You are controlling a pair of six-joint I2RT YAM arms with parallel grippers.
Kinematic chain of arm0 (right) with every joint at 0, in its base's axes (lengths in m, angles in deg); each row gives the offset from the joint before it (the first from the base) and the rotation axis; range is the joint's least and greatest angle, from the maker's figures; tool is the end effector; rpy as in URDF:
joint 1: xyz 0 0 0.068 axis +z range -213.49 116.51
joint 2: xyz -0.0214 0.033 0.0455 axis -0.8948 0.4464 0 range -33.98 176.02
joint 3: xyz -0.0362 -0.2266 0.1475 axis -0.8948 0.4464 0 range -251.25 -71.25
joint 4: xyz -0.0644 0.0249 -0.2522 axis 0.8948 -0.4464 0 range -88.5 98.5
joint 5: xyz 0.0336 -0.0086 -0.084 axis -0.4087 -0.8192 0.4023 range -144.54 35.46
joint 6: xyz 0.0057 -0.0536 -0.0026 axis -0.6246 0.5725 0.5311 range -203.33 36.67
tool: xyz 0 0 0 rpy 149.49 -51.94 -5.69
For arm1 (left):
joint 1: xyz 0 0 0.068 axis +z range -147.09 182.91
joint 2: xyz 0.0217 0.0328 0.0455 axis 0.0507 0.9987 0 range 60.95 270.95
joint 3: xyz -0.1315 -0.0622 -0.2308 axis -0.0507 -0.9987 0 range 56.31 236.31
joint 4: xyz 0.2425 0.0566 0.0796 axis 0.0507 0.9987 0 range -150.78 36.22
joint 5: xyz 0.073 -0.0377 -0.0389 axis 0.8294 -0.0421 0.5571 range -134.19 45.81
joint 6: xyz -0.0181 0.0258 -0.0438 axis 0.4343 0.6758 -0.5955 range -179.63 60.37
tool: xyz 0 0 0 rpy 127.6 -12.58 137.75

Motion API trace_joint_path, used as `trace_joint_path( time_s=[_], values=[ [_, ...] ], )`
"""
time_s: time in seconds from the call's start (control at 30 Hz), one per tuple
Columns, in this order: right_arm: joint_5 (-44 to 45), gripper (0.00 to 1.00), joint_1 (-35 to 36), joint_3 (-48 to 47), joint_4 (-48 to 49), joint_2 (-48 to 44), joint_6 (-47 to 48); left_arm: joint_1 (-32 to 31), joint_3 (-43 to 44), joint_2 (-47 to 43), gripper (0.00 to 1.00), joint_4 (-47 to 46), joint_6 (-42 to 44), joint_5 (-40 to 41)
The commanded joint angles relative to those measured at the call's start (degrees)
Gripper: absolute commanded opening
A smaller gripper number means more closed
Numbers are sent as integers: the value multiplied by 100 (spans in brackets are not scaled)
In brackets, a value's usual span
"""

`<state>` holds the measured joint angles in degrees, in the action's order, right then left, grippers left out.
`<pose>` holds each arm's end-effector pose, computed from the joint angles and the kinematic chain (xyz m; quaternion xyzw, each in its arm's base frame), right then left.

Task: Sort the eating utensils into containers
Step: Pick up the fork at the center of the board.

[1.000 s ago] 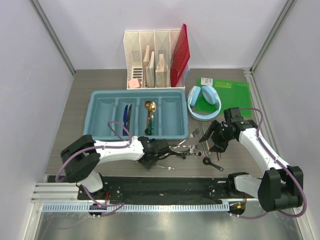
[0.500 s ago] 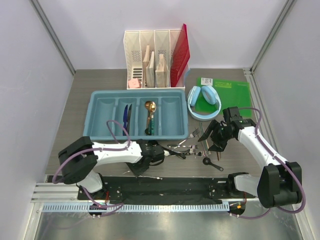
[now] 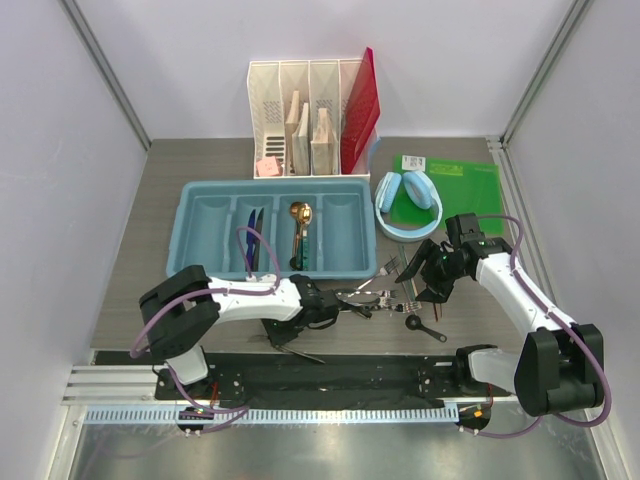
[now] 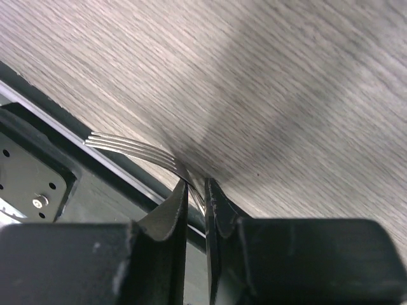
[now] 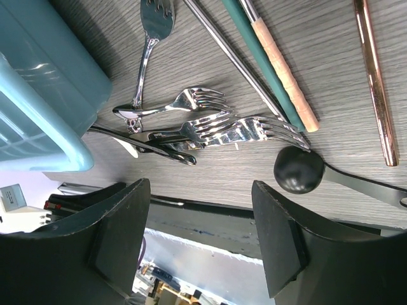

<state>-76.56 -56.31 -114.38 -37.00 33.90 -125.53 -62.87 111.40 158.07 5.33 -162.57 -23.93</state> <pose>0.2010 0.0387 0.2092 0.2597 0.9321 0.2413 0.0744 0.1102 -0.2151 0.1539 -0.2834 0.9303 0.1716 0.1575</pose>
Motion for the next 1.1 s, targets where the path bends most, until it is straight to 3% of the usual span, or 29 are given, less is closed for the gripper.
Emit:
trace_joint_path(
  time_s=[0.0,0.2,0.4,0.77,1.07],
  values=[
    [-109,70,11,-195,-12,-117,-26,65,-148,106,10,-379,124,611],
    [-118,70,11,-283,5,-73,-26,91,-227,-132,0,-616,238,849],
    [-136,70,12,-345,-3,-64,-34,206,-69,-342,0,-520,485,1304],
    [-153,70,20,-380,23,41,-26,259,529,-764,0,297,582,2070],
    [-189,70,20,-424,111,173,-17,259,599,-1835,0,1342,-69,2255]
  ],
)
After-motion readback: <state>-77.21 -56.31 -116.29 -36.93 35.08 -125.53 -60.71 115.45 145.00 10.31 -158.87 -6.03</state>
